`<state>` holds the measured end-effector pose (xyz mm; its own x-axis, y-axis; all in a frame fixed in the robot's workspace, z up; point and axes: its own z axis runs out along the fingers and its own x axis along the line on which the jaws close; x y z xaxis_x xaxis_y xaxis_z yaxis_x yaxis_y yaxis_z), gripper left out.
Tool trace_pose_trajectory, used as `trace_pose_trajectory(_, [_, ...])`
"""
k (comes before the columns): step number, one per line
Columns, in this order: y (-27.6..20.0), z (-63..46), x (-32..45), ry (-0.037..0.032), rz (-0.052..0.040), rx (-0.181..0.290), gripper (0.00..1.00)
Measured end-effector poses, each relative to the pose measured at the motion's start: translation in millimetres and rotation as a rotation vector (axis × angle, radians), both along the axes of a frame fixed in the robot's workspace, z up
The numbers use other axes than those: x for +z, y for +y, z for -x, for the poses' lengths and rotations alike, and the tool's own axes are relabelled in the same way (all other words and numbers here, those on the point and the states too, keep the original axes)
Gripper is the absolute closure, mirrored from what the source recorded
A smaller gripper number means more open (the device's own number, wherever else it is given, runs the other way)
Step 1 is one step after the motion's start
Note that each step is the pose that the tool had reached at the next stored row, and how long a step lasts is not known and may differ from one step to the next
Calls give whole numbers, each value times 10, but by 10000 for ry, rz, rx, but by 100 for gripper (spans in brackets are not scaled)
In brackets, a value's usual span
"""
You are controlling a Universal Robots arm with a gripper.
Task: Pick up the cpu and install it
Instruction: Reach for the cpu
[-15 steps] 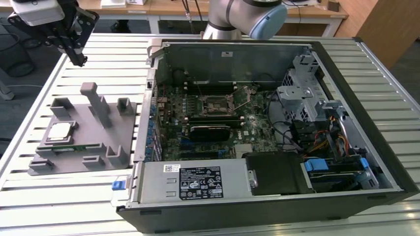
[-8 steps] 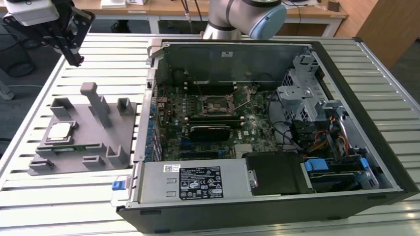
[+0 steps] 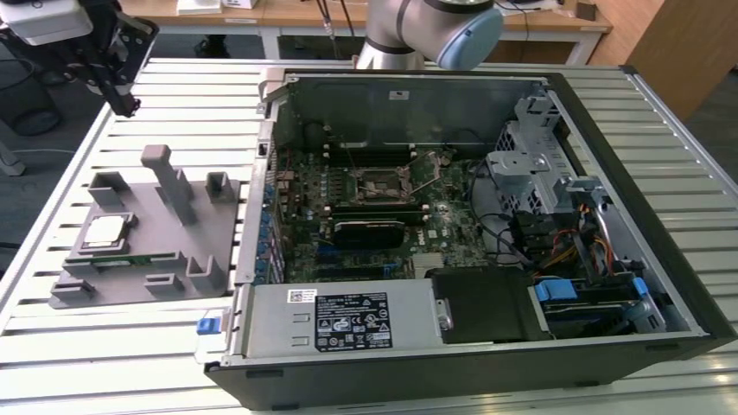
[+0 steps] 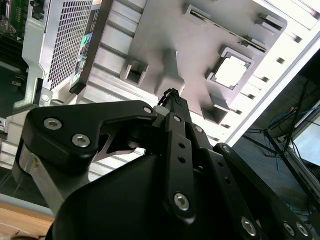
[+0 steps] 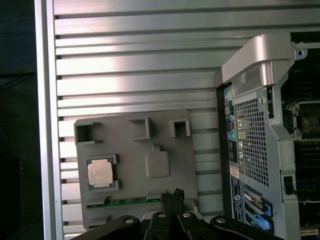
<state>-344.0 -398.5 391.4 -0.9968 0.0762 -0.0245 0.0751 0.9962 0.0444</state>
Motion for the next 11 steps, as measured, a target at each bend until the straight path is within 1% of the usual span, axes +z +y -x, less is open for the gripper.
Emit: trace_pose_trajectory(11, [0, 98, 0, 0, 0, 0, 89])
